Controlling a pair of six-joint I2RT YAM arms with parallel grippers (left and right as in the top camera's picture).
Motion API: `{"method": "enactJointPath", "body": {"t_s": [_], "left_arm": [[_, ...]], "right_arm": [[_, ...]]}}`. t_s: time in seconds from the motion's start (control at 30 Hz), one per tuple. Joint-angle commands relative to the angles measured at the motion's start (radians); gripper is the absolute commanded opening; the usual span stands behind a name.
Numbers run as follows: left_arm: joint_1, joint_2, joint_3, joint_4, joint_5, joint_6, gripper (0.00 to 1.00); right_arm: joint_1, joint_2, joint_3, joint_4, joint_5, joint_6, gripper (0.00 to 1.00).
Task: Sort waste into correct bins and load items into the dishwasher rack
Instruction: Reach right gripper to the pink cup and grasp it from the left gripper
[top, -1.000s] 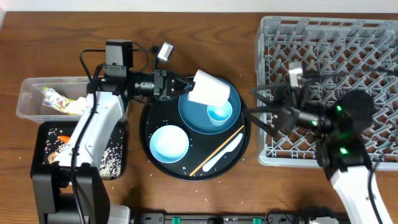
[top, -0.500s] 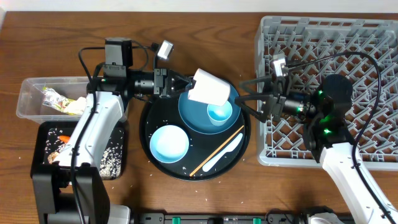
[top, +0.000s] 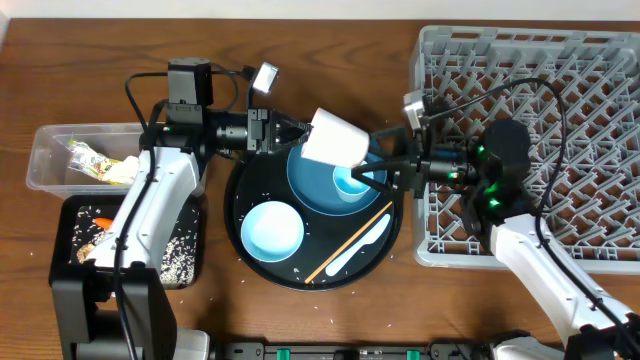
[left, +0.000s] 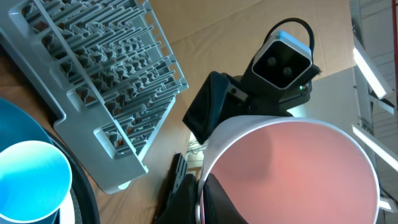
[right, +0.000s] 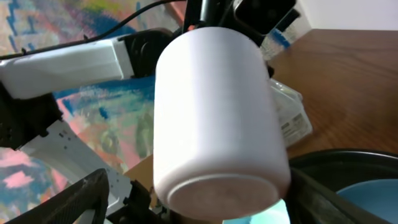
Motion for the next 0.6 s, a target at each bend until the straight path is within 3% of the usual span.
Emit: {"method": "enactJointPath", "body": {"t_s": [0.0, 0.23, 0.43, 0.57], "left_arm": [[0.005, 0.000, 0.018, 0.002, 0.022, -0.002, 0.06], [0.005, 0.000, 0.018, 0.000, 0.022, -0.002, 0.06], [0.005, 0.000, 0.018, -0.002, 0.023, -0.002, 0.06], [0.005, 0.000, 0.018, -0.008, 0.030, -0.002, 0.06]], "right_arm": [[0.021, 0.009, -0.001, 0.012, -0.006, -0.010, 0.81], [0.023, 0.009, -0.001, 0.034, 0.027, -0.032, 0.79], [0.029, 0.009, -0.001, 0.040, 0.053, -0.058, 0.65], [0.029, 0.009, -0.001, 0.040, 0.087, -0.062, 0.67]]}}
